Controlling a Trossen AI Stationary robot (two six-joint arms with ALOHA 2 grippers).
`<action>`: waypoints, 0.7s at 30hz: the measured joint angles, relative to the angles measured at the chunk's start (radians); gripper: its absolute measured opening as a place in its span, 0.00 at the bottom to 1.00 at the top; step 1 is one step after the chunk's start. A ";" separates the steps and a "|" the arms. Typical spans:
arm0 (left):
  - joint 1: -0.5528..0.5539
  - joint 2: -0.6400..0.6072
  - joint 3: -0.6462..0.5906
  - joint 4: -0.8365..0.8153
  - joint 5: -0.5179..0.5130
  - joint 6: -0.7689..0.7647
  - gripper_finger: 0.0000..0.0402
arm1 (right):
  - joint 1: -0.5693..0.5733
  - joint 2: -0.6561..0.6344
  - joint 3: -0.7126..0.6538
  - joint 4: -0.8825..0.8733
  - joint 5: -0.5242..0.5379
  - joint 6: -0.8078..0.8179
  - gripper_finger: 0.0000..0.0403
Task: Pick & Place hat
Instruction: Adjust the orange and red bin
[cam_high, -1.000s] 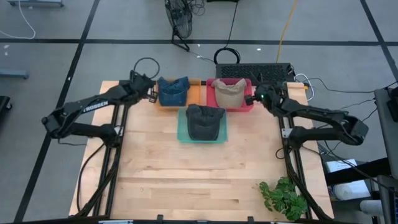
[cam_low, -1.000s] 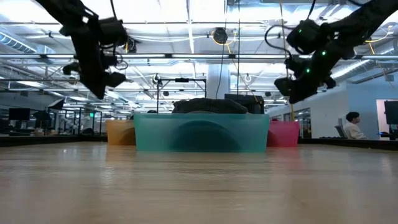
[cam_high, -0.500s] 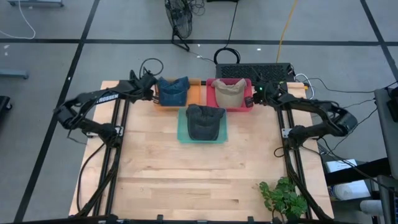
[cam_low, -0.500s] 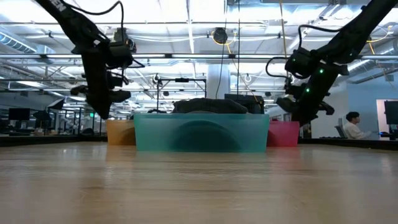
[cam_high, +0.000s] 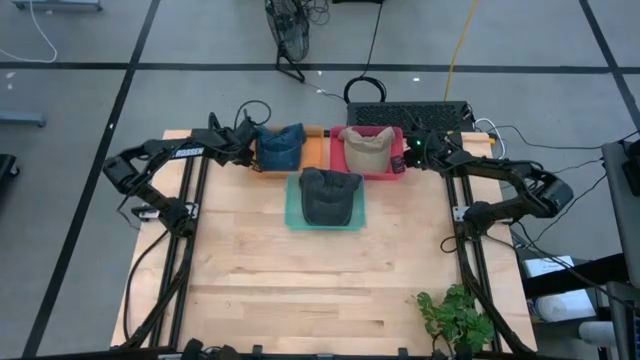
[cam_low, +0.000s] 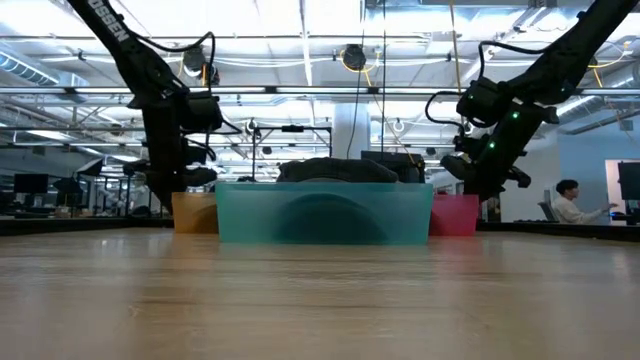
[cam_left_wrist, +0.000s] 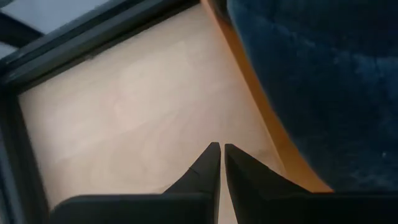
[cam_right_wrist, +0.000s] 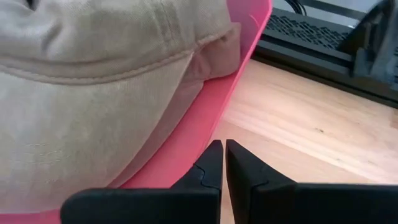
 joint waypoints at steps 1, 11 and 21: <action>-0.004 0.002 0.000 0.017 0.002 0.000 0.09 | 0.004 0.000 0.000 0.007 -0.001 0.000 0.00; -0.028 0.002 0.000 0.048 0.002 -0.001 0.09 | 0.041 0.000 0.000 0.048 0.003 0.018 0.00; -0.053 0.002 0.000 0.086 0.002 -0.001 0.09 | 0.043 0.000 0.000 0.048 0.006 0.016 0.00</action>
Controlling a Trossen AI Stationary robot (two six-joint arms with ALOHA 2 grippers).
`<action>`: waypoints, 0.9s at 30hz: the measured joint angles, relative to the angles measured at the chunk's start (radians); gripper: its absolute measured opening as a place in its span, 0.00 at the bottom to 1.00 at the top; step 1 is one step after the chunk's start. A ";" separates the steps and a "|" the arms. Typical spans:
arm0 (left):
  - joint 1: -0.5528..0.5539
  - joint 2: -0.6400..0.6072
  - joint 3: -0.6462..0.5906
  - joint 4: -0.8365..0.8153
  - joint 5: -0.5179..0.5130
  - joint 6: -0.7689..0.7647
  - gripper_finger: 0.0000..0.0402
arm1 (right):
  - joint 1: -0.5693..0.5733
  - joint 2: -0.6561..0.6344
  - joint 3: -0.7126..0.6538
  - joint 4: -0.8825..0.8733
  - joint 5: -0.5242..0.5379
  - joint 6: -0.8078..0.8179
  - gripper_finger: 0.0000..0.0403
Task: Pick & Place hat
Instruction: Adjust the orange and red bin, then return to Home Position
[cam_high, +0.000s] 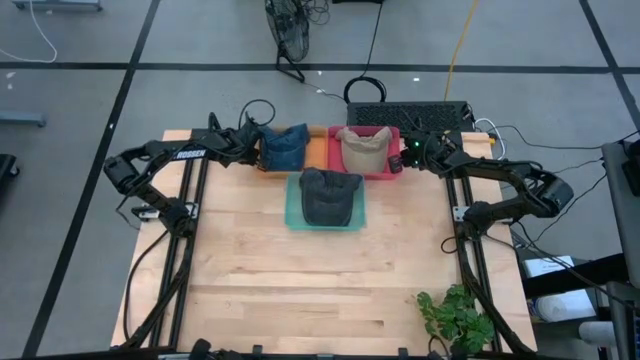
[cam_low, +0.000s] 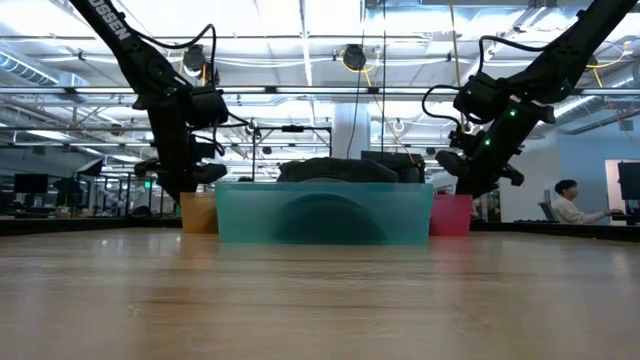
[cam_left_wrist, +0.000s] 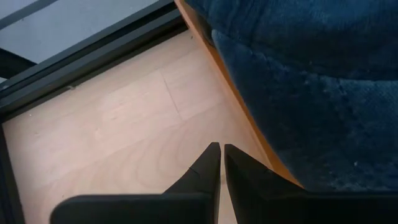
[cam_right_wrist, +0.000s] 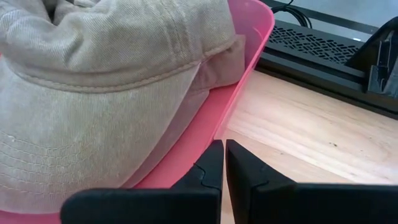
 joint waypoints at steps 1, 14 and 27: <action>0.000 0.000 0.000 0.000 0.000 0.001 0.09 | 0.000 0.000 0.000 0.000 0.002 -0.002 0.00; 0.008 -0.022 0.000 -0.080 -0.027 0.046 0.09 | 0.001 -0.019 0.000 0.006 0.050 -0.049 0.00; -0.041 -0.363 0.000 -0.116 0.049 0.052 0.09 | 0.050 -0.277 0.000 -0.024 0.005 -0.092 0.00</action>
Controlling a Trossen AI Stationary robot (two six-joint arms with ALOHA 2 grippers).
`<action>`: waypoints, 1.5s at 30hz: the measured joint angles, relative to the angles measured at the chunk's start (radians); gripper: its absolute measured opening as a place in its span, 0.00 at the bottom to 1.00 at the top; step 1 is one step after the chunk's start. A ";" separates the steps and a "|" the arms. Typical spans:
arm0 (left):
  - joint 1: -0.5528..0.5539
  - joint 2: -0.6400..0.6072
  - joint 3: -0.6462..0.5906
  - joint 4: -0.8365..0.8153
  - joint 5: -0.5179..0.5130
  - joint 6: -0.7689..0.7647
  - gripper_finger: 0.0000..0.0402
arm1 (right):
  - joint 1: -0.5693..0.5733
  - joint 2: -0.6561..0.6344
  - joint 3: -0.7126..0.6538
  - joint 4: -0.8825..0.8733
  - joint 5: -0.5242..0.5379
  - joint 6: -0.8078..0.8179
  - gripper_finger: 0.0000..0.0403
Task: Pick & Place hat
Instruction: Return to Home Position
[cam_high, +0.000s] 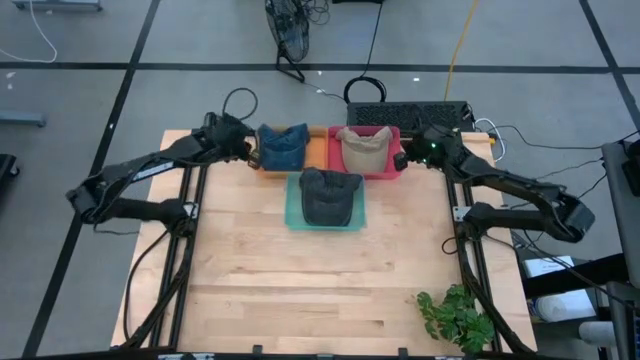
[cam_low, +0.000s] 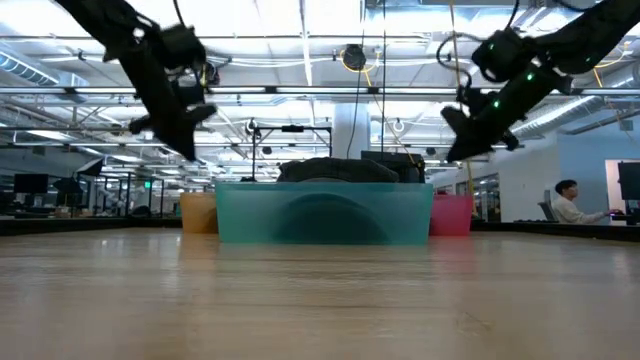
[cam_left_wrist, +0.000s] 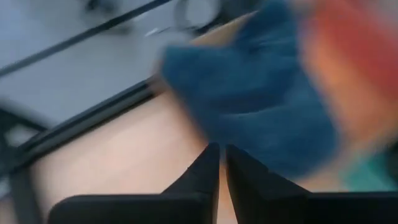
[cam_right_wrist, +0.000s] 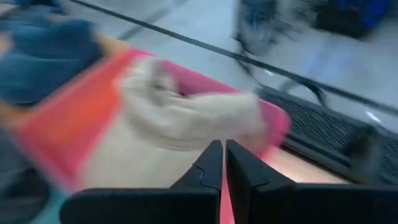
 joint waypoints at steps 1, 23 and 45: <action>-0.020 -0.025 0.000 0.007 0.031 0.020 0.09 | 0.014 -0.021 0.000 0.002 -0.029 -0.018 0.00; -0.473 -0.425 -0.338 0.574 0.224 0.069 0.09 | 0.340 -0.487 -0.231 0.095 -0.184 0.080 0.00; -0.623 -0.562 -0.763 1.001 0.205 -0.065 0.09 | 0.680 -0.688 -0.563 0.258 0.083 0.108 0.00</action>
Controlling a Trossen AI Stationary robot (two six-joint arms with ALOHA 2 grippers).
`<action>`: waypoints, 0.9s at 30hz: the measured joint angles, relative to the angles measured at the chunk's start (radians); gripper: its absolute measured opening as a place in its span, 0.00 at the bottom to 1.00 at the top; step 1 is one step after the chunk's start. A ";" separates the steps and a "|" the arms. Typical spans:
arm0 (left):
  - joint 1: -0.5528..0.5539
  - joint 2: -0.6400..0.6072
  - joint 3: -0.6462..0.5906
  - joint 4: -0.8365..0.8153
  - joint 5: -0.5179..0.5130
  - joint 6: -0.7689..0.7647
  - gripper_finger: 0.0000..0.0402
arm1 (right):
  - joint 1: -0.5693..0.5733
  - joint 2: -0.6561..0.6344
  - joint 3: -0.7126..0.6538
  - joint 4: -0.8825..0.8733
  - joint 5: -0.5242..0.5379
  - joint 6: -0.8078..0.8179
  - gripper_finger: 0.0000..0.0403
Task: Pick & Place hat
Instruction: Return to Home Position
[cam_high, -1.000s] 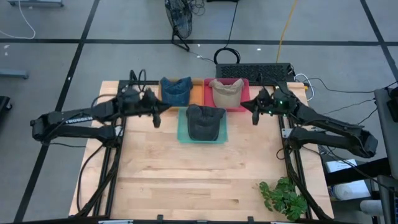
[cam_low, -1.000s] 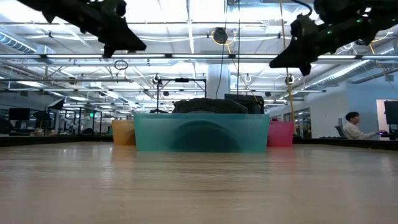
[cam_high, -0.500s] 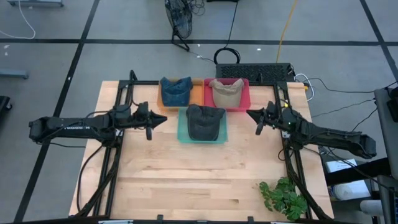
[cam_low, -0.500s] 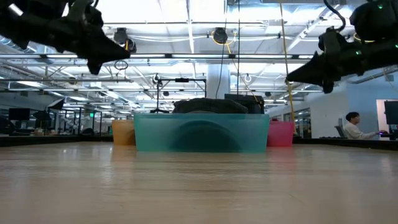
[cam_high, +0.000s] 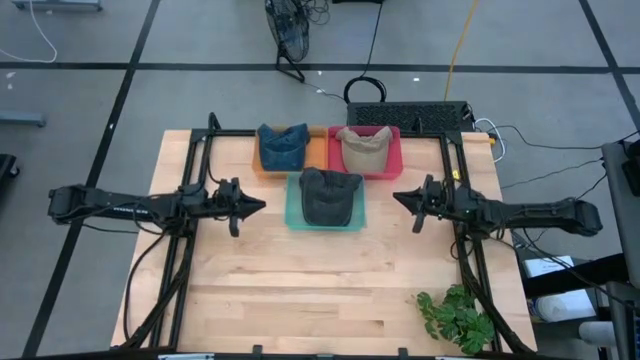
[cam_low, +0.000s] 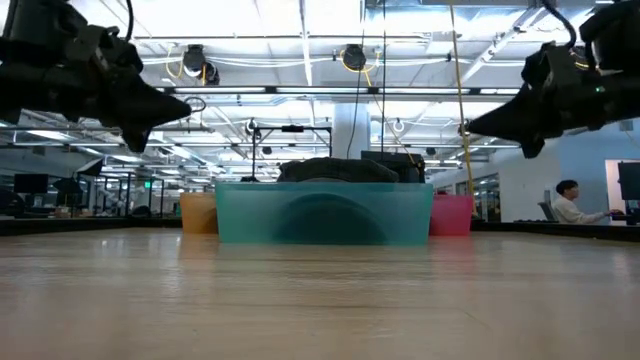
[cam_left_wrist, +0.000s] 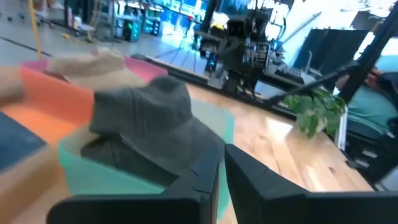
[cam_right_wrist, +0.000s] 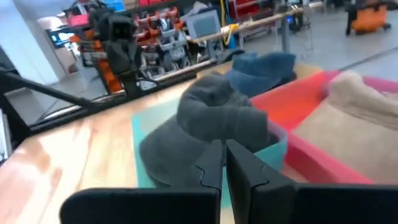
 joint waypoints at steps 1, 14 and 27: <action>-0.010 0.000 -0.009 0.001 -0.002 -0.003 0.09 | 0.023 0.001 0.000 0.003 0.019 -0.011 0.00; -0.056 -0.074 -0.009 -0.098 -0.019 0.083 0.09 | 0.142 -0.034 -0.003 0.060 0.098 -0.169 0.00; -0.056 -0.290 -0.009 -0.337 -0.012 0.091 0.09 | 0.142 -0.157 -0.004 -0.022 0.032 -0.235 0.00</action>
